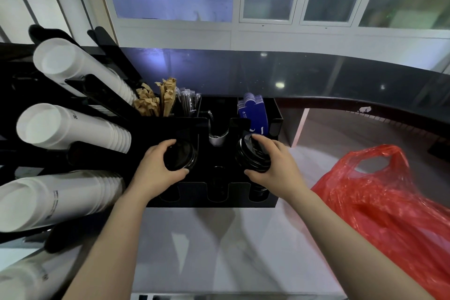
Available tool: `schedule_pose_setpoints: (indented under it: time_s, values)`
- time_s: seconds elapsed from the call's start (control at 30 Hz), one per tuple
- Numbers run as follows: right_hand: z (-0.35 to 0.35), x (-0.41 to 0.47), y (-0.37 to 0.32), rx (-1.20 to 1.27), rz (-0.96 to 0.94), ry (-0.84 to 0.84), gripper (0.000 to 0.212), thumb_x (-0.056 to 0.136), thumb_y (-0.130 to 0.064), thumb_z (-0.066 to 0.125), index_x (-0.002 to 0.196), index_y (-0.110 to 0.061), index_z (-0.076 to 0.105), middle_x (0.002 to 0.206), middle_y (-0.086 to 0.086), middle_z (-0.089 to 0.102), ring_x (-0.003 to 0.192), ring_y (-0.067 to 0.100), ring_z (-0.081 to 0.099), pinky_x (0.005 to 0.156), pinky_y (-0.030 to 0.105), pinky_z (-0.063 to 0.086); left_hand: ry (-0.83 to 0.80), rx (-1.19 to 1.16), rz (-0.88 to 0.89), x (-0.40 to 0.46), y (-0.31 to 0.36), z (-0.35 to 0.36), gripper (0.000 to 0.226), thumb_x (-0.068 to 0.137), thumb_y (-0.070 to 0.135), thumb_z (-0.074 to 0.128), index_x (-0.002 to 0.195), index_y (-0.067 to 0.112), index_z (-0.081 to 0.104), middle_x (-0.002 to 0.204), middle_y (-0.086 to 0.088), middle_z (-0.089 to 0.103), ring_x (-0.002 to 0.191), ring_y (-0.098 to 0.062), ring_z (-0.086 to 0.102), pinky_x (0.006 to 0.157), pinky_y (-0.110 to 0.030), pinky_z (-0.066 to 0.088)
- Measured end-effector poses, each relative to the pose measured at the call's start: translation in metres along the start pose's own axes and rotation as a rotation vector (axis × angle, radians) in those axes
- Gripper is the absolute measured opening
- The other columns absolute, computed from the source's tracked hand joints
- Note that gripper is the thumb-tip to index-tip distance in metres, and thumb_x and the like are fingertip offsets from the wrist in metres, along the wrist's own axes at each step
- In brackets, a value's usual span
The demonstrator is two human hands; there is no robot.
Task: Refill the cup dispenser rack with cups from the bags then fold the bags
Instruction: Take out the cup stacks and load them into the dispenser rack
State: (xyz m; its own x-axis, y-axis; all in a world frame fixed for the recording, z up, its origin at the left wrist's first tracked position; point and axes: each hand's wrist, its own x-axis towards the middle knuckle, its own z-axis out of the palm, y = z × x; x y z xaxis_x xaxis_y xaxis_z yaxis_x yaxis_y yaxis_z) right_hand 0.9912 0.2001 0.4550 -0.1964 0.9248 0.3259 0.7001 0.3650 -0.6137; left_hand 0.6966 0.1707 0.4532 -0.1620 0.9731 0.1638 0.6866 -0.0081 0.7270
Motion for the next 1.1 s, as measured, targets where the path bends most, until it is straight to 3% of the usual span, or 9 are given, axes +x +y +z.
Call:
schedule_pose_setpoints:
  time_s: [0.17, 0.43, 0.6, 0.7, 0.8, 0.97, 1.1]
  values:
    - [-0.003, -0.002, 0.004, 0.037, 0.02, 0.02, 0.082, 0.066, -0.035, 0.081, 0.135, -0.047, 0.039, 0.118, -0.01, 0.049, 0.101, -0.002, 0.038, 0.08, 0.004, 0.03, -0.032, -0.061, 0.054, -0.016, 0.015, 0.011, 0.073, 0.071, 0.03, 0.08, 0.135, 0.035, 0.046, 0.134, 0.01, 0.042, 0.115, -0.001, 0.039, 0.094, -0.019, 0.029]
    - [-0.01, -0.011, 0.021, 0.069, 0.085, 0.063, 0.082, 0.067, -0.03, 0.081, 0.138, -0.038, 0.041, 0.125, -0.001, 0.051, 0.118, 0.012, 0.045, 0.094, 0.018, 0.034, -0.025, -0.042, 0.039, -0.036, 0.017, 0.038, 0.073, 0.069, 0.04, 0.08, 0.134, 0.036, 0.046, 0.132, 0.015, 0.045, 0.117, -0.001, 0.043, 0.095, -0.019, 0.033]
    - [-0.014, -0.016, 0.025, 0.093, 0.102, 0.072, 0.083, 0.067, -0.031, 0.081, 0.139, -0.038, 0.041, 0.126, 0.0, 0.051, 0.119, 0.012, 0.045, 0.096, 0.018, 0.033, -0.026, -0.006, 0.089, -0.036, 0.023, 0.052, 0.074, 0.068, 0.046, 0.077, 0.134, 0.036, 0.045, 0.131, 0.02, 0.044, 0.112, 0.004, 0.042, 0.091, -0.015, 0.032]
    - [-0.017, -0.018, 0.025, 0.097, 0.094, 0.068, 0.083, 0.068, -0.031, 0.082, 0.139, -0.038, 0.041, 0.126, -0.002, 0.05, 0.118, 0.01, 0.046, 0.095, 0.017, 0.033, -0.053, 0.152, 0.151, -0.025, 0.03, 0.062, 0.075, 0.071, 0.048, 0.073, 0.138, 0.033, 0.041, 0.141, 0.013, 0.041, 0.123, -0.007, 0.044, 0.097, -0.022, 0.038]
    - [-0.02, -0.02, 0.028, 0.099, 0.091, 0.071, 0.083, 0.067, -0.029, 0.082, 0.14, -0.036, 0.041, 0.126, -0.001, 0.051, 0.118, 0.01, 0.046, 0.095, 0.017, 0.033, -0.024, 0.396, 0.149, -0.014, 0.037, 0.076, 0.079, 0.075, 0.053, 0.068, 0.142, 0.028, 0.035, 0.149, 0.002, 0.033, 0.136, -0.021, 0.031, 0.108, -0.037, 0.035]
    - [-0.024, -0.02, 0.028, 0.08, 0.069, 0.07, 0.084, 0.066, -0.027, 0.083, 0.14, -0.035, 0.042, 0.129, -0.001, 0.052, 0.123, 0.012, 0.045, 0.097, 0.018, 0.032, 0.04, 0.707, 0.162, -0.015, 0.036, 0.1, 0.075, 0.08, 0.058, 0.061, 0.143, 0.027, 0.034, 0.153, -0.001, 0.029, 0.133, -0.024, 0.026, 0.105, -0.038, 0.031]
    - [-0.024, -0.02, 0.027, 0.069, 0.059, 0.057, 0.084, 0.067, -0.026, 0.083, 0.14, -0.033, 0.042, 0.128, -0.001, 0.051, 0.122, 0.012, 0.045, 0.097, 0.017, 0.031, 0.064, 0.777, 0.171, -0.012, 0.028, 0.105, 0.075, 0.081, 0.061, 0.056, 0.144, 0.029, 0.03, 0.154, -0.001, 0.026, 0.128, -0.026, 0.031, 0.1, -0.04, 0.03]
